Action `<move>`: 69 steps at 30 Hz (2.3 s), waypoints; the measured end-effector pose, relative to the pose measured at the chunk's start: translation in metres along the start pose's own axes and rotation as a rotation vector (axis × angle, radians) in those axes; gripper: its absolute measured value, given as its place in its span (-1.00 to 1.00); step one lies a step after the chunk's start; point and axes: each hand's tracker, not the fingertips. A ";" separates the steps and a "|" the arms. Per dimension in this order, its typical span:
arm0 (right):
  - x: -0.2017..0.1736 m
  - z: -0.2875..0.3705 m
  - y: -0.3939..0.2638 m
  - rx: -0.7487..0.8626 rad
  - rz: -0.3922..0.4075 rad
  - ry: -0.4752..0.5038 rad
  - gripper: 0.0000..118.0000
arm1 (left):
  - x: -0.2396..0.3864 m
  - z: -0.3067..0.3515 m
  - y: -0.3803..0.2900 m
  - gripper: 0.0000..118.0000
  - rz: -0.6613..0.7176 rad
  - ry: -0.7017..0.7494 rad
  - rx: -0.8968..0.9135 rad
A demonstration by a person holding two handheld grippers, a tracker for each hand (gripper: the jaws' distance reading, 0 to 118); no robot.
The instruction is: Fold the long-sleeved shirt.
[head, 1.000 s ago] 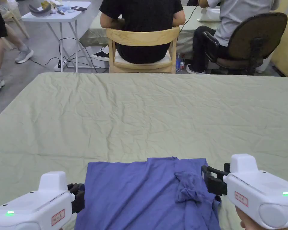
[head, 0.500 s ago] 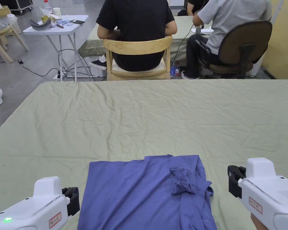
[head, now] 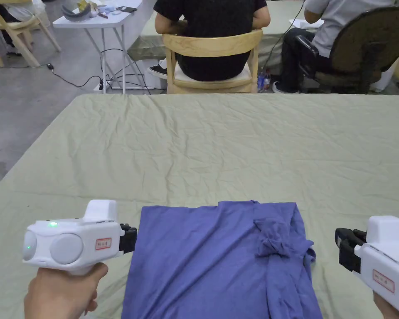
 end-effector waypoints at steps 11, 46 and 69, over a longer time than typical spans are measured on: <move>0.003 -0.062 -0.004 -0.108 -0.014 0.006 -0.99 | -0.012 -0.113 0.053 0.28 -0.027 0.028 -0.089; 0.022 -0.188 0.080 -0.324 -0.016 0.091 -0.01 | -0.045 -0.227 0.045 -0.87 0.030 0.084 -0.153; 0.007 -0.309 0.065 -0.512 0.087 0.016 -0.95 | -0.039 -0.232 0.046 -0.88 0.010 0.111 -0.141</move>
